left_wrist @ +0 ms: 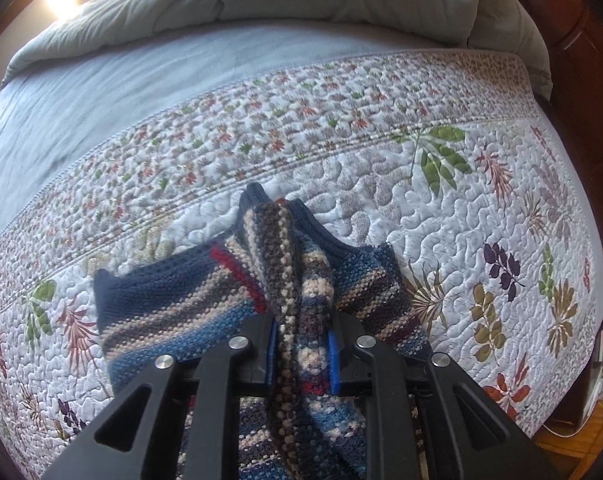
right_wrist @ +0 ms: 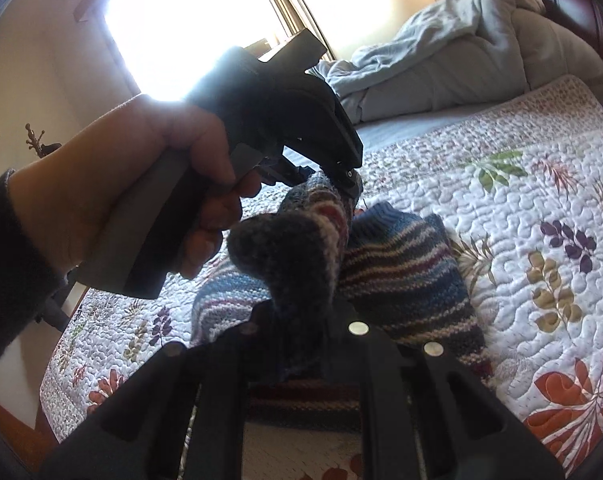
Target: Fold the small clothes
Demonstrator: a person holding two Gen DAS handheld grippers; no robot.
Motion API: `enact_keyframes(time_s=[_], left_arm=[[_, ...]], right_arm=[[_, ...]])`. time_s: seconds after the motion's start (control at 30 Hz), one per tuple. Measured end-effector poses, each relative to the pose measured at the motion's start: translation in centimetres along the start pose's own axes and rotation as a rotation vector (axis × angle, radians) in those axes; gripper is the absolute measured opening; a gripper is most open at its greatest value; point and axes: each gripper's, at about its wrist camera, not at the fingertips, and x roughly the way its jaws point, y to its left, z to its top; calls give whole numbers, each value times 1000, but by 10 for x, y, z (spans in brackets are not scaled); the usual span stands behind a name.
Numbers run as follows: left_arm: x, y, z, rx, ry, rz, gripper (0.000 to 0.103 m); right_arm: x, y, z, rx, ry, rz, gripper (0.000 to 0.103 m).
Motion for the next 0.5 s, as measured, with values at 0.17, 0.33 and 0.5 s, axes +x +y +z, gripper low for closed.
enact_keyframes(time_s=[0.17,0.33,0.5], left_arm=[[20,-16,-1,15,22,25,19],[36,-28,-3,16,29,28,22],[36,-34,-2,1,-12,0,52]], right_arm=[[2,-26,-13,64,36,21,11],[5,-50,-25,109,68,54,12],[5,-63,-29,147,99,120,16]])
